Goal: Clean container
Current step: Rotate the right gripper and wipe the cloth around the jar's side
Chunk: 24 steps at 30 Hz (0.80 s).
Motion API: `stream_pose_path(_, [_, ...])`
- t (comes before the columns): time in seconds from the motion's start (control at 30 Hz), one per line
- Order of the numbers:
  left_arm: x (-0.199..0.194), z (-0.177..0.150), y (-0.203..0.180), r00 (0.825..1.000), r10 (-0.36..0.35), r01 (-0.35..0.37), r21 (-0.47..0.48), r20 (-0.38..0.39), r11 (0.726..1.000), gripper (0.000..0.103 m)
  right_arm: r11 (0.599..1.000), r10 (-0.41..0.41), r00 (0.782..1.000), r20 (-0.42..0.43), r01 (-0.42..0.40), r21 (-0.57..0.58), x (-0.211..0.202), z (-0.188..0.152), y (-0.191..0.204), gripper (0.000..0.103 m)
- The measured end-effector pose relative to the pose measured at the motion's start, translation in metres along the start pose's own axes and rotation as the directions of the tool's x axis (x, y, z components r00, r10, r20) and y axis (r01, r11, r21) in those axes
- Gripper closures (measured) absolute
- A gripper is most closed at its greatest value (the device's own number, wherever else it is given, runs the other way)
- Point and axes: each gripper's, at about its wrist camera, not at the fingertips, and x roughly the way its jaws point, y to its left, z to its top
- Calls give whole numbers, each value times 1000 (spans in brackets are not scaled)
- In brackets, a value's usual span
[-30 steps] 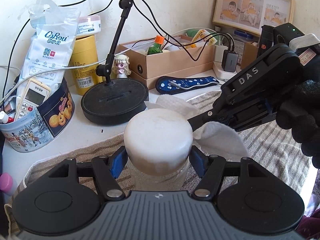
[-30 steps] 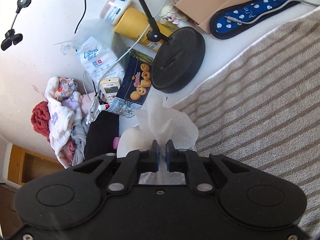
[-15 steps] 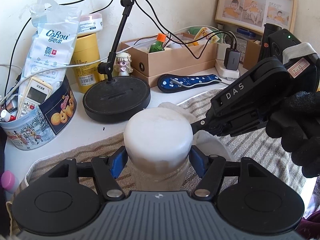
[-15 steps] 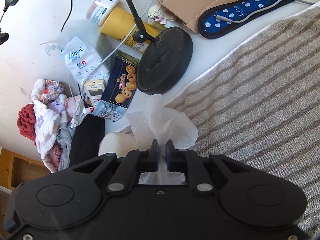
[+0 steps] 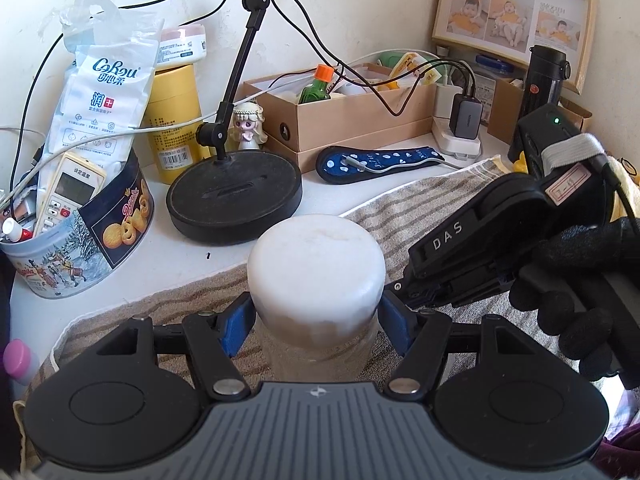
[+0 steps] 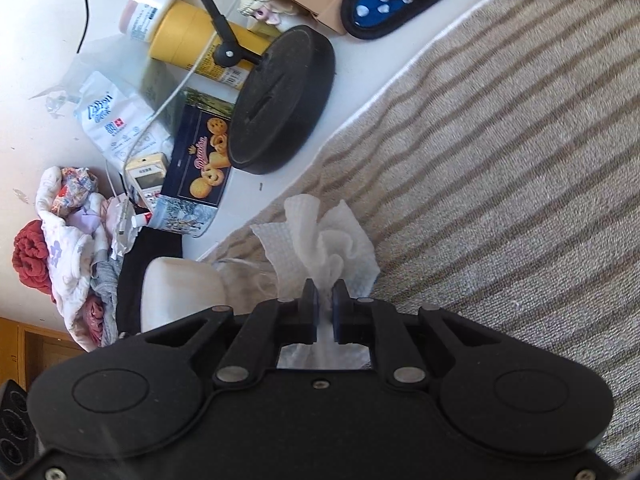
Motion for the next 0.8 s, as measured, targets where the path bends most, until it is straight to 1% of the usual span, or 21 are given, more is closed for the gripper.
stream_pose_path(0.07, [0, 1, 0, 1000, 0, 0, -4, -3, 1000, 37, 1000, 0, 1000, -4, 0, 11, 3, -1, -4, 97])
stream_pose_path(0.37, [2, 10, 8, 999, -6, 2, -106, -37, 994, 37, 1000, 6, 1000, -4, -6, 10, -1, -5, -3, 97])
stream_pose_path(0.47, [2, 13, 10, 999, -9, 2, -140, -48, 990, 37, 999, 41, 999, 1, -41, 20, -9, -9, -1, 96])
stream_pose_path(0.6, [3, 15, 14, 998, -8, -3, -181, -60, 984, 37, 993, 111, 994, 15, -111, 42, -19, -11, 0, 96])
stream_pose_path(0.67, [4, 16, 12, 998, -4, -7, -176, -64, 984, 37, 989, 136, 990, 24, -137, 52, -21, -10, 1, 96])
stream_pose_path(0.8, [4, 14, 10, 999, -2, -5, -138, -54, 990, 37, 984, 155, 987, 34, -158, 88, -21, -11, -3, 96])
